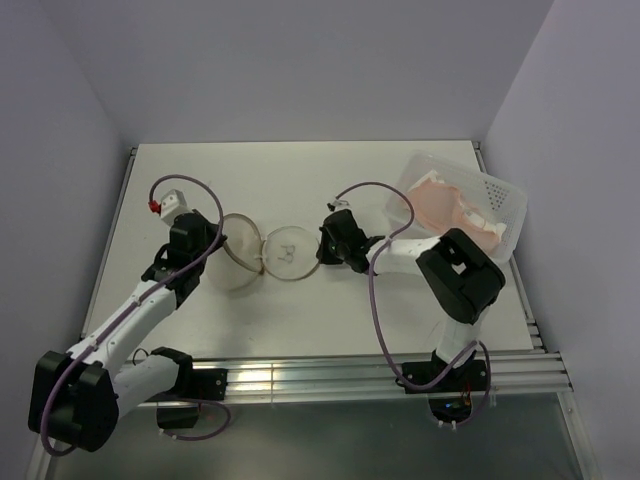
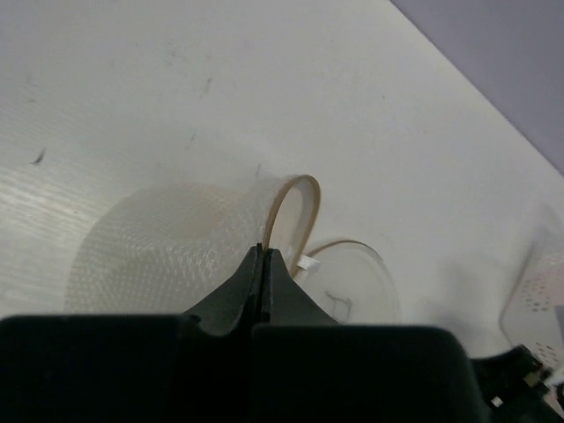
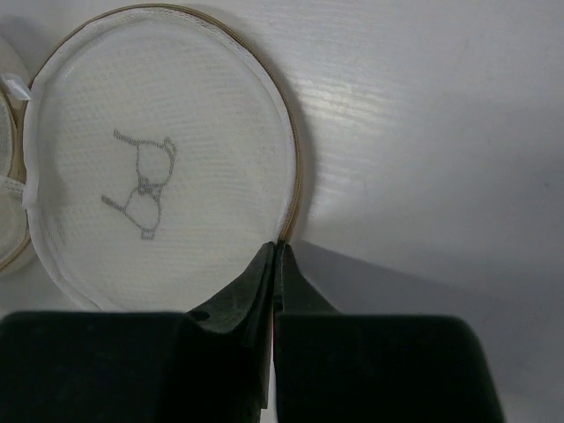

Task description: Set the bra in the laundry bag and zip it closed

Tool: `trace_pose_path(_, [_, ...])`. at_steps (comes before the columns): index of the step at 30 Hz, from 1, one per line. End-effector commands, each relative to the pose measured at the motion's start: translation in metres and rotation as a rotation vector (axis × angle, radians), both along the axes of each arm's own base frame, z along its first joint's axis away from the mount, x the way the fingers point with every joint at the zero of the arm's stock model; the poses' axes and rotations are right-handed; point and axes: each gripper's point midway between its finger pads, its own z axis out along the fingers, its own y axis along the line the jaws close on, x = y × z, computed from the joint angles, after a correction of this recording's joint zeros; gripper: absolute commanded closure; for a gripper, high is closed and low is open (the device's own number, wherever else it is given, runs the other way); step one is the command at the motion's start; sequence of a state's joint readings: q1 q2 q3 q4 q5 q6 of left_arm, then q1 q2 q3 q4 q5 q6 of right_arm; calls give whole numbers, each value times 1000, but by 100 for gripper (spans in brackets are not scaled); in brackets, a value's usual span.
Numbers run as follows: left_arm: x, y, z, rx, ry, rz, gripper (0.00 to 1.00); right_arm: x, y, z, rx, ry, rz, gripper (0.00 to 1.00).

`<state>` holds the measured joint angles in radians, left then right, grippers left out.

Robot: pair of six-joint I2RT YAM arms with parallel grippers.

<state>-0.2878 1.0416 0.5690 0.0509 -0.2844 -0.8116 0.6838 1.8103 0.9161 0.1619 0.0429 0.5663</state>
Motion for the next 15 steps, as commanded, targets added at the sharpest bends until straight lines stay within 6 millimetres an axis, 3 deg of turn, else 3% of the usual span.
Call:
trace_pose_path(1, [-14, 34, 10, 215, 68, 158, 100, 4, -12, 33, 12, -88, -31, 100])
trace_pose_path(8, [-11, 26, 52, 280, 47, 161, 98, -5, -29, 63, 2, -133, -56, 100])
trace_pose_path(12, [-11, 13, 55, 248, 29, 97, 94, -24, -39, 56, 12, -104, -51, 100])
trace_pose_path(15, [-14, 4, 45, 224, 39, 45, 88, -24, -40, 55, 10, -105, -55, 100])
